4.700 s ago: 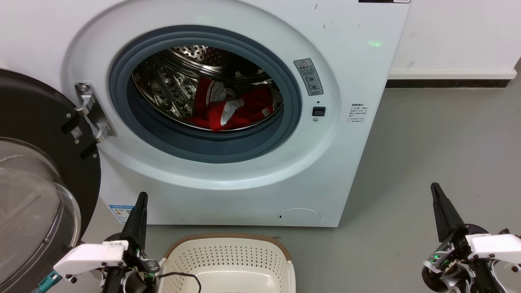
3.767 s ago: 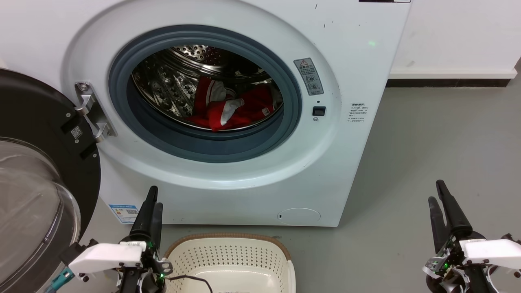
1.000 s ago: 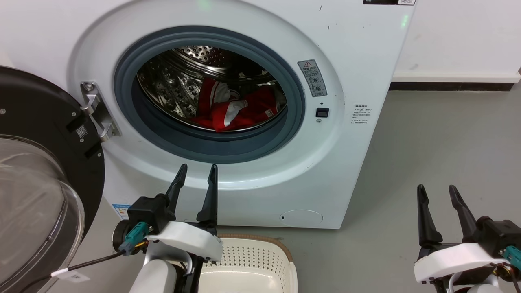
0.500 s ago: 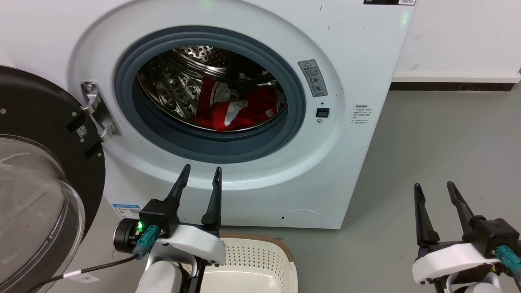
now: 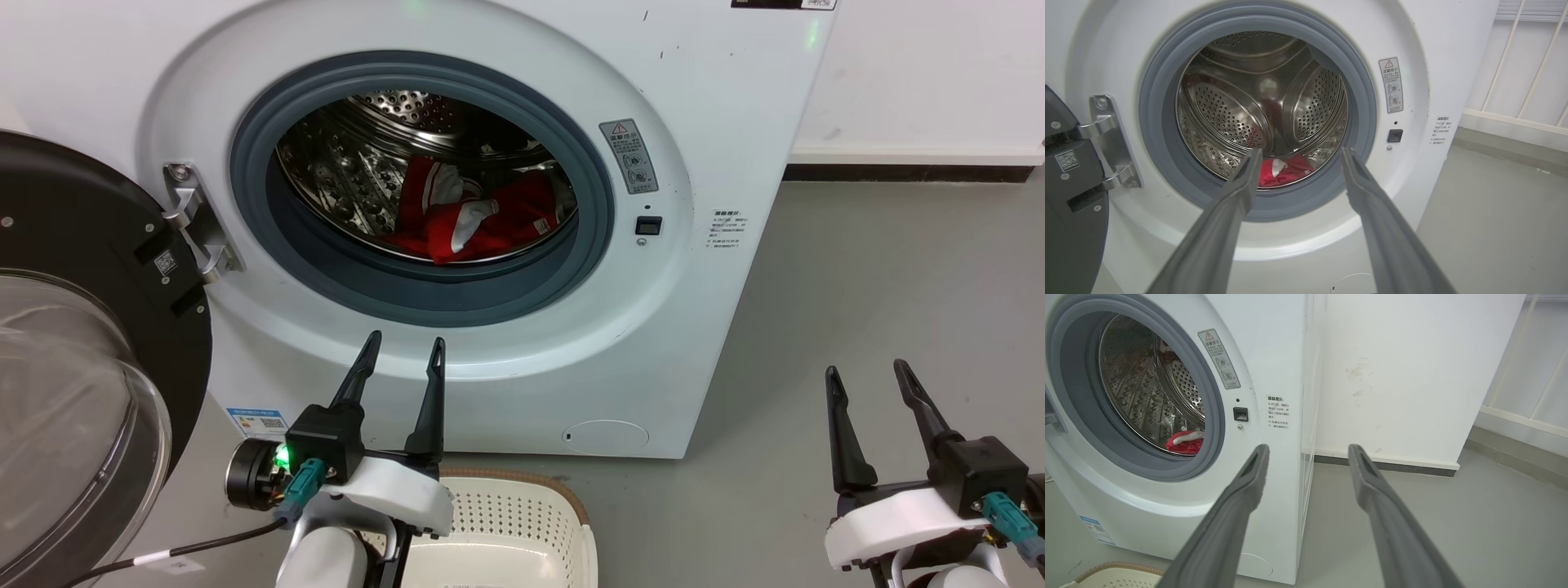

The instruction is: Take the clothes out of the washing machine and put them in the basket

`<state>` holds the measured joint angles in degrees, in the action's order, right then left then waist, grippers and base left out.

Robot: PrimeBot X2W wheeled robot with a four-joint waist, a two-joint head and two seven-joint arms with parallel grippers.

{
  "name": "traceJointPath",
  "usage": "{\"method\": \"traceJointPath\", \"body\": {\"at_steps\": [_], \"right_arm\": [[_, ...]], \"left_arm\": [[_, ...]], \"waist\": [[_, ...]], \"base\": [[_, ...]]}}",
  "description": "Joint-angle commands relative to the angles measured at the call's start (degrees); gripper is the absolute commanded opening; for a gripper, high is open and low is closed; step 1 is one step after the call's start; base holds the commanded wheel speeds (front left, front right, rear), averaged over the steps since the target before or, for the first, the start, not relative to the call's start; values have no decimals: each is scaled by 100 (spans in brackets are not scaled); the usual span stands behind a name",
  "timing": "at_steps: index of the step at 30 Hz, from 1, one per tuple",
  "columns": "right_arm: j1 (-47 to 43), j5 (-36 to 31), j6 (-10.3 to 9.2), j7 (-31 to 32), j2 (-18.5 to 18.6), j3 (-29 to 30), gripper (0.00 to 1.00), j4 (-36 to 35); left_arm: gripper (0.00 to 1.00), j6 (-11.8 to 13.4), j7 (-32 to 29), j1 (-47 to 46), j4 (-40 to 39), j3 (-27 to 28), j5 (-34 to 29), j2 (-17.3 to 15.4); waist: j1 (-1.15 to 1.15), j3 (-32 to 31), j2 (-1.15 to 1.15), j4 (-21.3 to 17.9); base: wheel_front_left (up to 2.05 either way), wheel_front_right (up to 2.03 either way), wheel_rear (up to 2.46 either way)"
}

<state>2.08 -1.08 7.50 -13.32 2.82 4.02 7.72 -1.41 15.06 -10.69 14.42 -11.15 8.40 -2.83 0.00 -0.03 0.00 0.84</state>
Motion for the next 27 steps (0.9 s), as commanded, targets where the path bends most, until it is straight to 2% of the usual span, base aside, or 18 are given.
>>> {"method": "traceJointPath", "body": {"at_steps": [1, 21, 27], "right_arm": [[-32, -2, -2, -7, 11, -5, 100, -23], [1, 43, -2, 53, 11, 5, 100, 27], [97, 54, -2, 65, 11, -21, 100, -67]], "left_arm": [[100, 34, 16, 68, -4, 18, 43, -9], [100, 28, 16, 50, -9, 72, 27, -8], [100, 60, 16, -191, 67, 138, -20, -8]], "waist": [[0, 3, 0, 0], [0, 58, 0, 22], [0, 252, 0, 11]], "base": [[0, 0, 0], [0, 0, 0], [0, 0, 0]]}}
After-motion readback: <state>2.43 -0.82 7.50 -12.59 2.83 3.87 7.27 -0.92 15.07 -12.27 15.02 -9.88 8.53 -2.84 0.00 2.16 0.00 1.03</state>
